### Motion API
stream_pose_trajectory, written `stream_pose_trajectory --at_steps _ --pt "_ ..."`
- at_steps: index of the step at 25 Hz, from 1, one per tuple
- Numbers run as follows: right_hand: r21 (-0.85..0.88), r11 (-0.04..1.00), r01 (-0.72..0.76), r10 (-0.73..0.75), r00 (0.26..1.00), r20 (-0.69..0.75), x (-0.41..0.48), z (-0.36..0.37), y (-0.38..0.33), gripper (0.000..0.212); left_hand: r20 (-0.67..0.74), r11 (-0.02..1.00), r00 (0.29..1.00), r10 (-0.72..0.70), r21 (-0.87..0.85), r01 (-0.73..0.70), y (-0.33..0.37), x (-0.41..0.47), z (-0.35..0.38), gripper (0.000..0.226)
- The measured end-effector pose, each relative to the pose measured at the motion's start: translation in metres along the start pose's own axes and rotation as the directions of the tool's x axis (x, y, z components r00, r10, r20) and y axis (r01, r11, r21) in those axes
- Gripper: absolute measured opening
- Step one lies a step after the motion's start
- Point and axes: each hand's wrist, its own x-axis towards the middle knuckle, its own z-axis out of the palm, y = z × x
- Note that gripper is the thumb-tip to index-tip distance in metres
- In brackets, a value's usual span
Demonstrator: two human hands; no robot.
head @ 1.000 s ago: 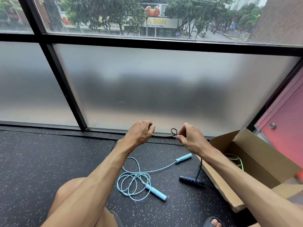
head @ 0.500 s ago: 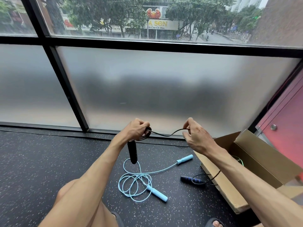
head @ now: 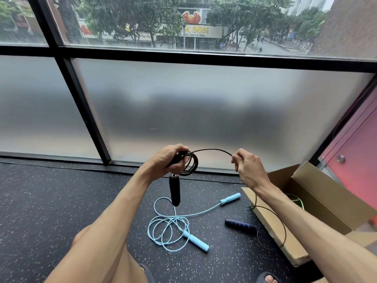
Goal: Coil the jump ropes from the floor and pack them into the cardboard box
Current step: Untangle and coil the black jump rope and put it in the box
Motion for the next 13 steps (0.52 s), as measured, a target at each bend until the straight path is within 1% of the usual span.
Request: stream_pose_trajectory --at_steps 4,7,10,11,13 --pt "0.032 0.994 -0.107 0.102 0.987 0.121 -0.001 0.008 0.004 0.032 0.24 0.989 0.971 -0.02 -0.135 0.054 0.005 -0.007 0.01 0.042" --pt "0.073 0.983 -0.166 0.149 0.968 0.202 -0.005 0.012 0.0 0.032 0.317 0.955 0.948 0.042 -0.292 0.056 0.005 -0.003 0.018 0.04" --pt "0.113 0.971 -0.21 0.174 0.948 0.268 -0.008 0.012 -0.008 0.029 0.297 0.886 0.943 0.152 -0.465 0.004 0.005 0.004 0.023 0.038" --pt "0.131 0.965 -0.227 0.181 0.939 0.292 -0.009 0.012 -0.01 0.028 0.264 0.86 0.946 0.19 -0.51 -0.031 0.005 0.006 0.026 0.036" --pt "0.175 0.952 -0.251 0.179 0.92 0.35 -0.012 0.013 -0.015 0.027 0.152 0.813 0.958 0.243 -0.57 -0.116 0.006 0.009 0.031 0.034"
